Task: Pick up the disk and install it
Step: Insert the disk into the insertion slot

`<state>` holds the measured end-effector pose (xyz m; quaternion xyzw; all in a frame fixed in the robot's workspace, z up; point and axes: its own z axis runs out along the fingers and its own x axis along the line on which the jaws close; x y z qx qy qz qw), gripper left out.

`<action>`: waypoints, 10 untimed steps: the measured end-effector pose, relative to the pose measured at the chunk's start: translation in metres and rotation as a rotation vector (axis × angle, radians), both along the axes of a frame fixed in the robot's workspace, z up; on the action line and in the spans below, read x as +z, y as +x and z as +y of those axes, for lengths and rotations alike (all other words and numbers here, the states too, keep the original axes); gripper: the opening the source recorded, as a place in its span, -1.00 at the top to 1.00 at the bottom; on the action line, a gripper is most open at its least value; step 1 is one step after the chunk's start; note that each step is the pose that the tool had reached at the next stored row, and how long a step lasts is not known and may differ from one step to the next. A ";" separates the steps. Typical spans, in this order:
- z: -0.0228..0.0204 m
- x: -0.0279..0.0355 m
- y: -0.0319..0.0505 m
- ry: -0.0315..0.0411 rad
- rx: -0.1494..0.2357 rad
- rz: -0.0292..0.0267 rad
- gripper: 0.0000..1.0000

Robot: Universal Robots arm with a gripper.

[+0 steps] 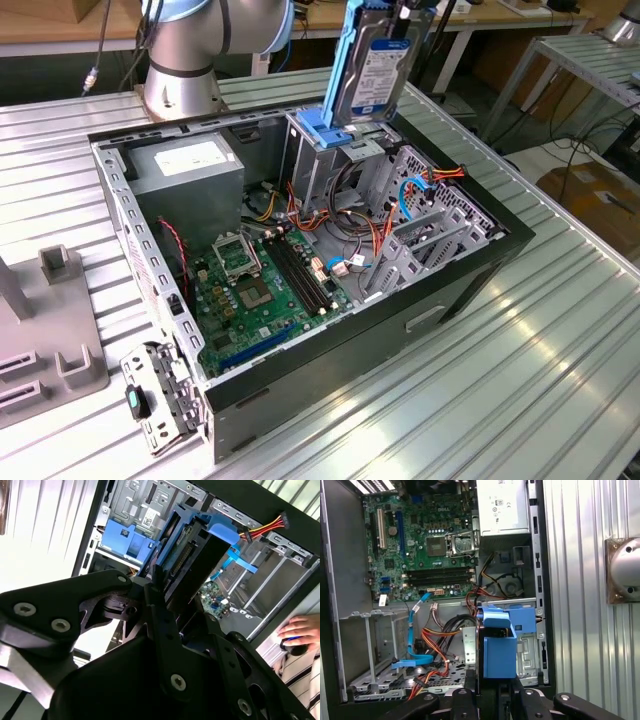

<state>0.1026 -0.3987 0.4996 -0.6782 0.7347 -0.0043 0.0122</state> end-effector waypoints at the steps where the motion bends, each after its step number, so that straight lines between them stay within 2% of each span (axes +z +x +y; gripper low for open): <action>1: -0.0007 0.0000 0.0000 0.0000 0.000 0.0000 0.30; 5: -0.0040 -0.0001 0.0001 0.0001 0.000 0.0000 0.30; 10: -0.0042 0.0000 0.0001 0.0000 0.000 0.0000 0.30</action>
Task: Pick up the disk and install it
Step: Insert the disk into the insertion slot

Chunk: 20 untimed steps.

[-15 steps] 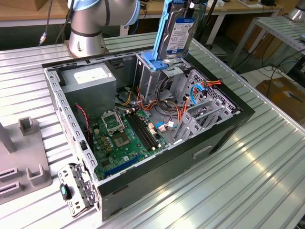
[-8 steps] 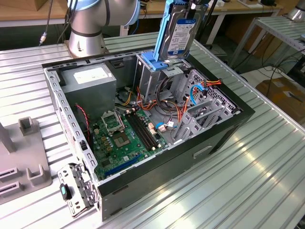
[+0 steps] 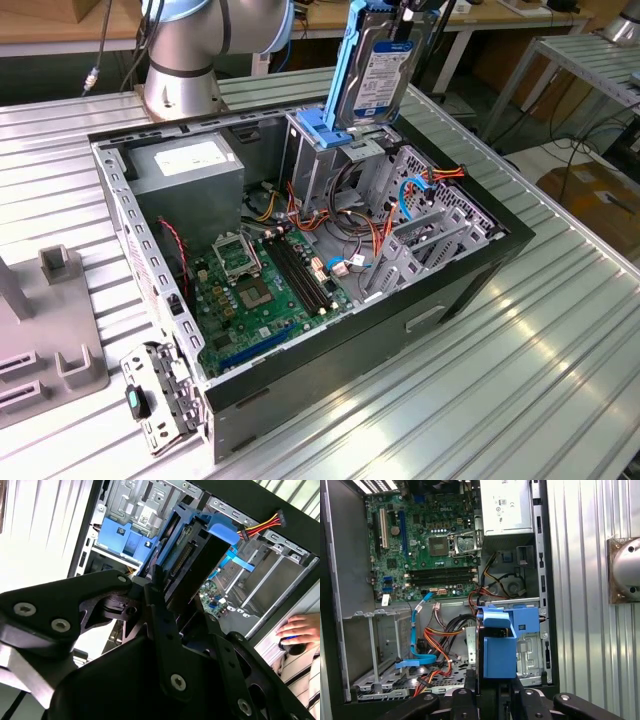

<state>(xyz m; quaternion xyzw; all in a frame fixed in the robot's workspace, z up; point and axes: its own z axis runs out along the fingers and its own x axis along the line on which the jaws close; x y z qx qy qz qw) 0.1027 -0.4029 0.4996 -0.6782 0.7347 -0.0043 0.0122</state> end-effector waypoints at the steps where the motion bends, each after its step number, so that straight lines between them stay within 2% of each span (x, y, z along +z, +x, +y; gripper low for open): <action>1: 0.0000 0.0000 0.0000 0.0000 0.000 0.0000 0.30; 5: -0.0001 0.0000 0.0000 0.0000 0.000 0.0000 0.30; 10: -0.0028 0.0000 0.0000 0.0000 0.000 0.0000 0.30; 13: -0.0054 0.0000 0.0000 0.0000 0.000 0.0000 0.30; 20: -0.0162 0.0000 0.0001 0.0000 0.000 0.0000 0.30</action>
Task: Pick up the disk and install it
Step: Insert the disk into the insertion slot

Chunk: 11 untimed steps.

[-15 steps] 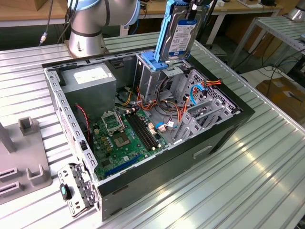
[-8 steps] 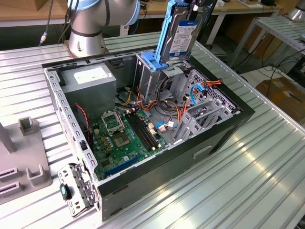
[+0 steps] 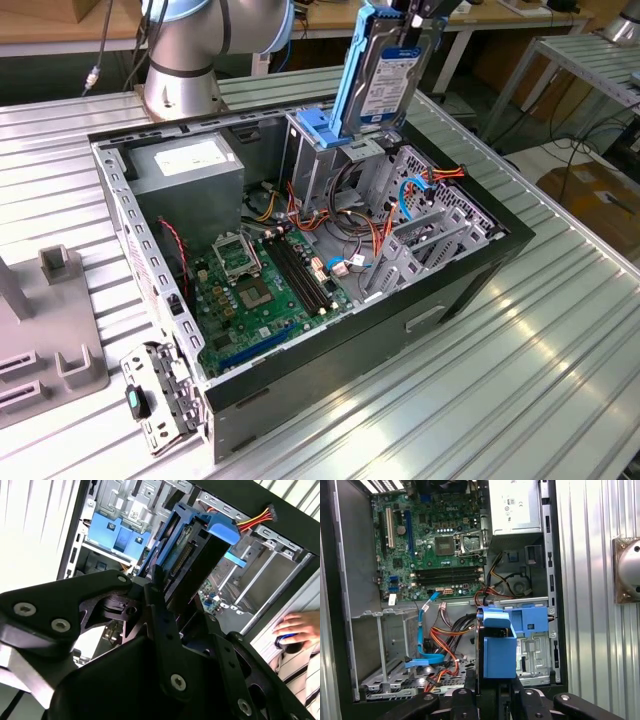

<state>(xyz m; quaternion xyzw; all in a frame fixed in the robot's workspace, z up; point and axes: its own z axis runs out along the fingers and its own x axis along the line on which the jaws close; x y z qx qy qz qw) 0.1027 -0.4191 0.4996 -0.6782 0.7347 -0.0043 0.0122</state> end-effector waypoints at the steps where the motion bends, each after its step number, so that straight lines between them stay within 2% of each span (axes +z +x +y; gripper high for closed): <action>1: -0.0012 0.0000 0.0000 0.0000 0.000 0.0000 0.30; 8: -0.0108 0.0000 0.0002 0.0001 0.000 0.0000 0.30; 11: -0.0129 0.0000 0.0002 0.0001 0.000 0.0000 0.30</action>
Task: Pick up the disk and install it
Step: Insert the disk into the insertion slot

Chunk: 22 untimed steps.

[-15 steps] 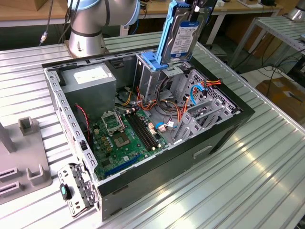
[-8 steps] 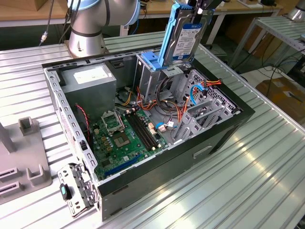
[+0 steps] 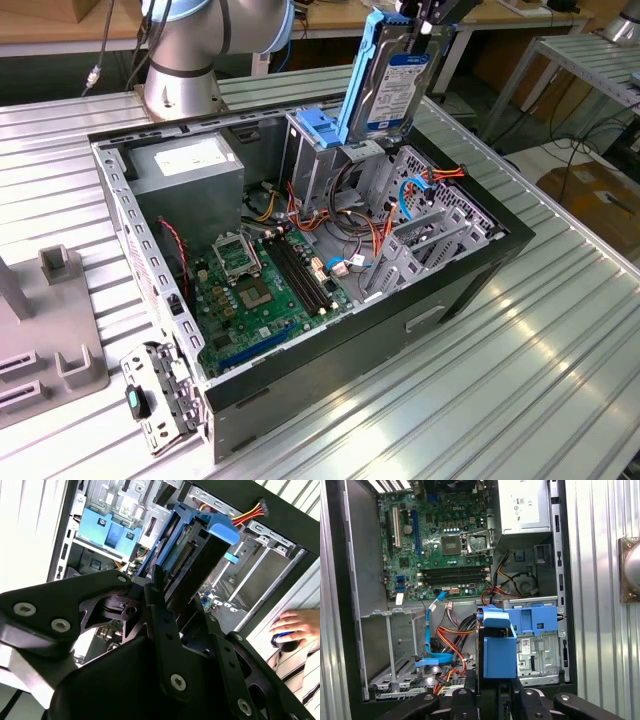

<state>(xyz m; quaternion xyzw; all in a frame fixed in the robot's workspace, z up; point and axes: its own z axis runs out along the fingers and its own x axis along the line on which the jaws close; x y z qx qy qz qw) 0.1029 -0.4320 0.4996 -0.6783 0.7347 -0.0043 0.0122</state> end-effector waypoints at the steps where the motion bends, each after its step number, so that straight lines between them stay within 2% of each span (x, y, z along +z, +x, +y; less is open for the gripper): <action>1: -0.0001 0.0000 0.0000 0.0000 0.000 0.0000 0.30; 10: -0.0020 0.0001 0.0000 -0.0002 0.000 0.0000 0.30; 13: -0.0067 0.0000 0.0001 0.0000 0.000 0.0000 0.30; 17: -0.0195 0.0001 0.0007 -0.0002 0.000 0.0000 0.30; 22: -0.0273 0.0000 0.0022 -0.0019 0.000 0.0001 0.30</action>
